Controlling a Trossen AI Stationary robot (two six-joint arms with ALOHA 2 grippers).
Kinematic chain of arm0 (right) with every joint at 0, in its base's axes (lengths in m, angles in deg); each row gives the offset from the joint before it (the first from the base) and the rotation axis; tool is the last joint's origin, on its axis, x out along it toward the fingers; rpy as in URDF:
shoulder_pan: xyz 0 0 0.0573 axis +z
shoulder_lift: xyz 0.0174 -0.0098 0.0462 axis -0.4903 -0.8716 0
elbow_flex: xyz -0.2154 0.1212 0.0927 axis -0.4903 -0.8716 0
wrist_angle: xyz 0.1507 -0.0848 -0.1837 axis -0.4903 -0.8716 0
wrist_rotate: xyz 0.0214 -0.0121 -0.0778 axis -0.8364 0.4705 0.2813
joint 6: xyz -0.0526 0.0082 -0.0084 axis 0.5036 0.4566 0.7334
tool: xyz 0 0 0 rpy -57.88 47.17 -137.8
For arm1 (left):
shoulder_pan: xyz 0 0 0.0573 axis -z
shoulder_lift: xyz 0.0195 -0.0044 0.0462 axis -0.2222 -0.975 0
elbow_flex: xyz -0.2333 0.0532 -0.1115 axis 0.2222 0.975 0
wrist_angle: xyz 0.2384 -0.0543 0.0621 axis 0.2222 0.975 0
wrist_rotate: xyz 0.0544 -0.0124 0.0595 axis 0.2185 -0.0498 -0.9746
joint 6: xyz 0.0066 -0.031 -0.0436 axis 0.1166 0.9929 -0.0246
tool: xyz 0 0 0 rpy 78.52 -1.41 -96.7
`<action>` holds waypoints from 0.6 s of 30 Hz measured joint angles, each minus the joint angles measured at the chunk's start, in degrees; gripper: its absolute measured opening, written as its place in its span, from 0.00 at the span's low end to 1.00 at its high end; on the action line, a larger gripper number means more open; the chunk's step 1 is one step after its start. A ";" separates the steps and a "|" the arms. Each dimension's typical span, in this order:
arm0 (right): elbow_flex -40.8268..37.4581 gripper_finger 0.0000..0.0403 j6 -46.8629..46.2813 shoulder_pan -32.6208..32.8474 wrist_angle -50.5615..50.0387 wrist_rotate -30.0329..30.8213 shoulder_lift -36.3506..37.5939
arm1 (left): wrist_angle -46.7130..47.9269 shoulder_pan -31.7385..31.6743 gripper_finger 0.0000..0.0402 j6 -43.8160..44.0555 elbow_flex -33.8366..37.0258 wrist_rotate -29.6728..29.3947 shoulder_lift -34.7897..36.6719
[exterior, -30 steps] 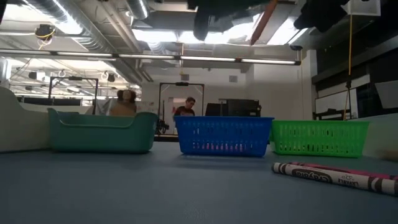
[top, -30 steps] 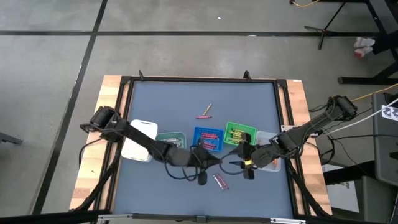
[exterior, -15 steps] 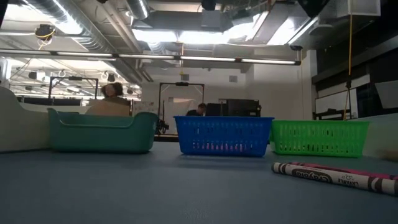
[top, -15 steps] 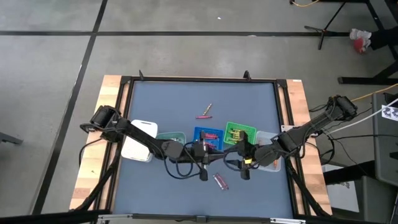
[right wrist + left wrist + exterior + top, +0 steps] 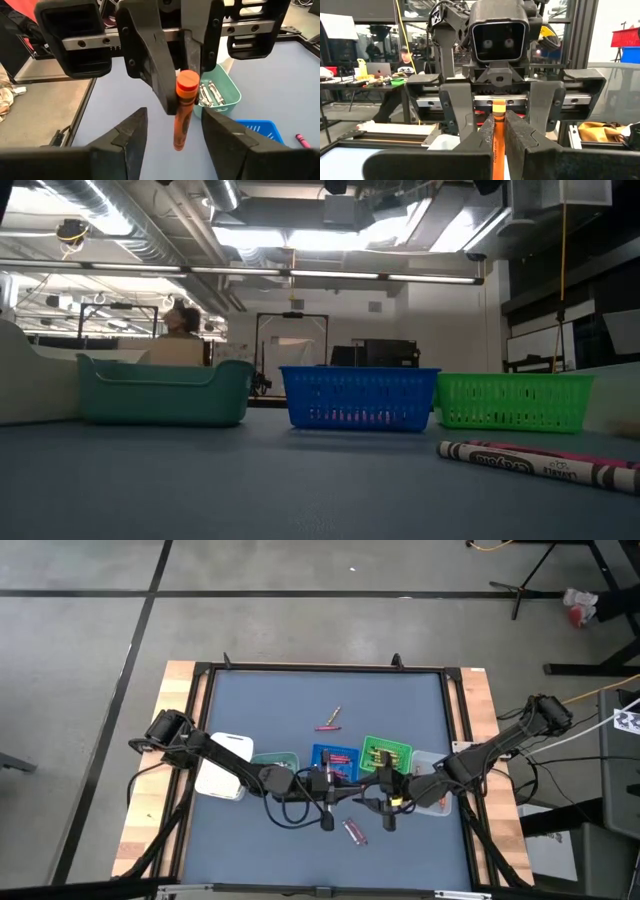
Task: Sort crayons
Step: Put the orange crayon into the transparent bin
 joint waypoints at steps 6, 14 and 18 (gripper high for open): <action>0.00 0.35 -0.03 0.00 0.03 0.00 -0.06 | 0.02 0.00 0.02 -0.02 0.00 0.00 0.00; 0.00 0.14 -0.07 0.01 -0.02 0.00 -0.06 | 0.04 0.00 0.02 0.00 0.00 0.00 0.00; 0.00 0.07 -0.02 0.02 -0.22 0.00 -0.06 | 0.24 0.00 0.02 0.11 0.00 0.00 0.00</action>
